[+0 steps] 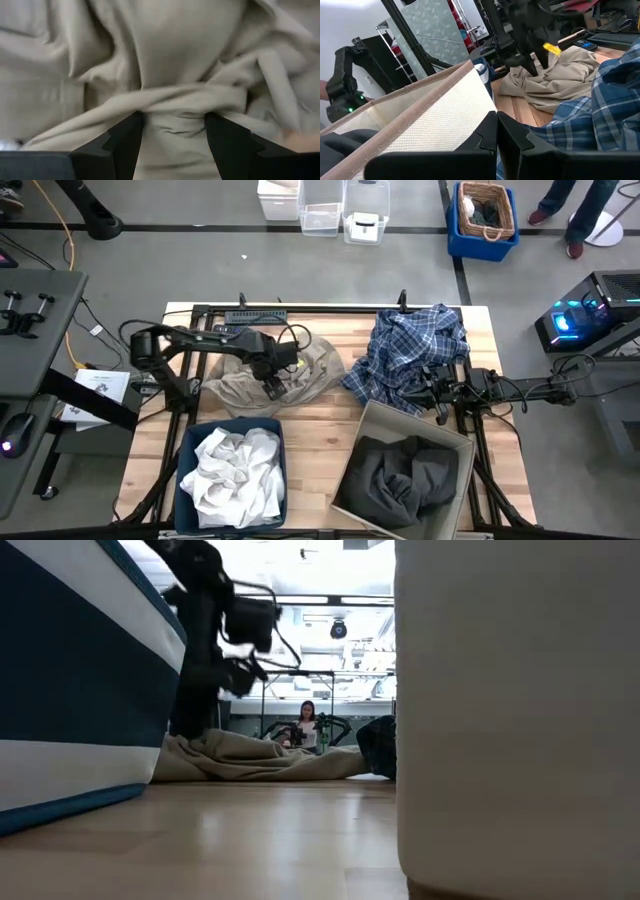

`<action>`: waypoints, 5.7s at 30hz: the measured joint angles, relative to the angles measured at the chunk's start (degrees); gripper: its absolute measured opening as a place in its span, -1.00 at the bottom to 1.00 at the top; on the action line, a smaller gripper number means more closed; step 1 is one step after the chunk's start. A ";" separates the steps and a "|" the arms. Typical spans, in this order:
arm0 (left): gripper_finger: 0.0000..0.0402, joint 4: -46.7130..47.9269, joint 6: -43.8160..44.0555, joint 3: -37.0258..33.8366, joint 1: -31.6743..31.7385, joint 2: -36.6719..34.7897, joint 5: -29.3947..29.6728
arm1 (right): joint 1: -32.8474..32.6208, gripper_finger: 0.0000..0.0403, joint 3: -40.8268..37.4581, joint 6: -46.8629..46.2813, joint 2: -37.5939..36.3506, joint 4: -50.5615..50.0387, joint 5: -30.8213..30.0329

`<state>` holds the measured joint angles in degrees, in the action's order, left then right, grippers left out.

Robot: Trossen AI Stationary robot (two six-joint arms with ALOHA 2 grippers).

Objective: Sort clothes
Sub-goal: Put the brown shorts into the laundry organizer, then put the blue checkered shirt into the blue bin

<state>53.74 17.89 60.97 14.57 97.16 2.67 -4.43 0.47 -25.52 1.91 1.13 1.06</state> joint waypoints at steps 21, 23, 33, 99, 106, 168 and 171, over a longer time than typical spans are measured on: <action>-0.94 -8.32 -7.10 7.44 -1.77 -2.26 1.47 | -0.01 -1.00 0.01 0.00 0.00 -0.01 -0.04; -0.95 -9.62 -7.39 10.36 -1.45 -8.33 2.29 | -0.01 -1.00 0.02 0.00 -0.02 -0.02 -0.07; -0.95 -27.38 -7.77 23.99 -5.72 -26.39 2.79 | -0.02 -1.00 0.00 0.00 -0.02 -0.02 -0.17; 0.10 -30.06 13.31 46.13 -1.75 30.35 -9.70 | -0.02 -1.00 0.02 0.00 -0.02 -0.02 -0.22; -0.01 -30.21 14.90 46.10 -3.17 36.19 -11.26 | -0.01 -1.00 0.01 0.00 -0.02 -0.02 -0.22; 0.29 17.09 -4.87 10.17 1.45 -8.01 6.96 | -0.02 -1.00 0.00 0.00 0.00 0.00 -0.22; 0.29 9.03 -4.94 2.20 3.20 -7.82 5.48 | -0.02 -1.00 0.02 0.00 0.00 0.00 -0.20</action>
<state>62.77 12.95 63.17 17.77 89.34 8.15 -4.45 0.49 -25.52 1.91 1.13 0.86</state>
